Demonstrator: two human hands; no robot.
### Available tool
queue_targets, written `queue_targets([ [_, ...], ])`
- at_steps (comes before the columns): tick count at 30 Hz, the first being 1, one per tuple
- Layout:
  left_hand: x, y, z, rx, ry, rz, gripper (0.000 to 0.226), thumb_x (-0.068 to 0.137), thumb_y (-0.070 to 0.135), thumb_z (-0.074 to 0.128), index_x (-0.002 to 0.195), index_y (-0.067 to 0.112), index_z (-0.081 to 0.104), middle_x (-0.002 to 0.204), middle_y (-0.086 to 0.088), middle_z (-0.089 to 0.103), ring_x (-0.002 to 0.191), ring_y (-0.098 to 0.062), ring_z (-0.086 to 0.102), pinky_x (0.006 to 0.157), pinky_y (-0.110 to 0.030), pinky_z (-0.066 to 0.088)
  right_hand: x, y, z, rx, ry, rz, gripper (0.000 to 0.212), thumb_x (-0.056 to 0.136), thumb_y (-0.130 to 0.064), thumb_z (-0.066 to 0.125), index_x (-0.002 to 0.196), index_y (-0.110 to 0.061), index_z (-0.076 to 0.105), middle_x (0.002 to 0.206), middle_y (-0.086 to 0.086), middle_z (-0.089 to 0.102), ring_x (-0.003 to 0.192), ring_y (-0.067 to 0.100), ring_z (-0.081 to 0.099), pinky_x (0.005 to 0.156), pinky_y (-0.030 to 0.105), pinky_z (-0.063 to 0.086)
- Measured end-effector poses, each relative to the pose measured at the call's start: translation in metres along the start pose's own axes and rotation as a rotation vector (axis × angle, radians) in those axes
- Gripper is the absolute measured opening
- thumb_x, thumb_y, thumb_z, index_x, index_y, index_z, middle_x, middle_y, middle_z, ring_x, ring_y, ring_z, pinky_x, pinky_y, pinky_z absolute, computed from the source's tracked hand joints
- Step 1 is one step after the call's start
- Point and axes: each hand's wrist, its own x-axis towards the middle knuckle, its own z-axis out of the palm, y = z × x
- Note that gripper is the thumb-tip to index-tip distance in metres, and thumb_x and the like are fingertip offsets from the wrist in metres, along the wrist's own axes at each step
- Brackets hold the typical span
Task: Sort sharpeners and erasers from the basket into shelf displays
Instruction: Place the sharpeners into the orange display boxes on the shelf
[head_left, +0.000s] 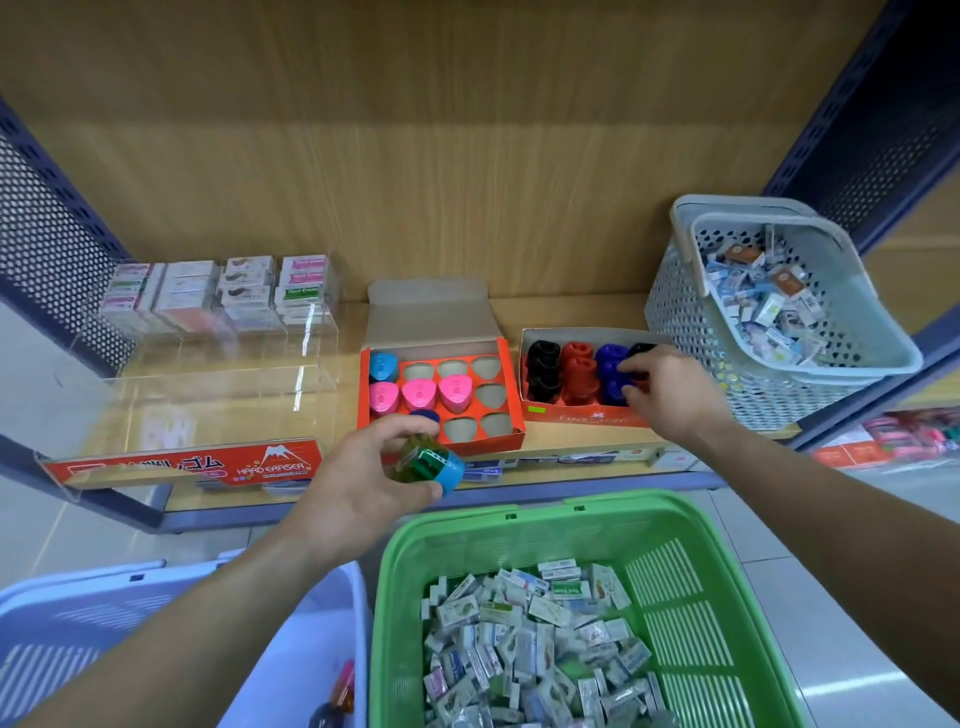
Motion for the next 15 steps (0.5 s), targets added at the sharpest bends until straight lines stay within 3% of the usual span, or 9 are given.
queue_targets([
  [3,0.001,0.004,-0.003,-0.056,0.011,0.009,0.053,0.076,0.006,0.085,0.114,0.038,0.067,0.111,0.002,0.065,0.100,-0.015,0.068,0.072,-0.009,0.047,-0.013,-0.039,-0.014,0.186,0.090,-0.101,0.022,0.090,-0.024,0.072,0.112,-0.024,0.073,0.099,-0.007,0.065,0.083,0.012,0.065,0.080,0.031,0.055],
  [6,0.001,0.009,-0.005,-0.138,0.035,0.039,0.049,0.077,0.008,0.084,0.113,0.036,0.067,0.107,0.000,0.071,0.093,-0.015,0.069,0.077,-0.018,0.051,-0.035,-0.096,-0.021,0.515,-0.196,-0.276,0.015,0.093,-0.026,0.070,0.108,-0.027,0.074,0.090,-0.015,0.070,0.078,-0.001,0.065,0.075,0.022,0.052],
  [10,-0.003,0.014,-0.011,-0.246,0.083,0.057,0.047,0.078,0.002,0.082,0.116,0.024,0.066,0.102,-0.004,0.074,0.085,-0.011,0.068,0.069,-0.016,0.053,-0.058,-0.142,-0.014,0.788,-0.527,-0.332,0.024,0.098,-0.027,0.064,0.122,-0.023,0.064,0.099,0.006,0.072,0.082,0.011,0.072,0.072,0.023,0.052],
  [12,-0.007,0.015,-0.014,-0.318,0.071,0.051,0.048,0.080,-0.005,0.077,0.120,0.017,0.063,0.104,-0.007,0.076,0.086,-0.013,0.070,0.068,-0.017,0.054,-0.062,-0.152,-0.013,0.896,-0.523,-0.289,0.027,0.096,-0.021,0.067,0.122,-0.019,0.061,0.100,0.013,0.071,0.081,0.017,0.073,0.073,0.034,0.055],
  [15,-0.010,0.013,-0.019,-0.376,0.030,0.052,0.046,0.085,-0.010,0.069,0.125,0.010,0.058,0.106,-0.010,0.076,0.086,-0.012,0.072,0.070,-0.018,0.055,-0.063,-0.157,-0.011,0.969,-0.505,-0.287,0.034,0.090,-0.013,0.074,0.120,-0.018,0.060,0.104,0.009,0.067,0.081,0.022,0.072,0.077,0.042,0.058],
])
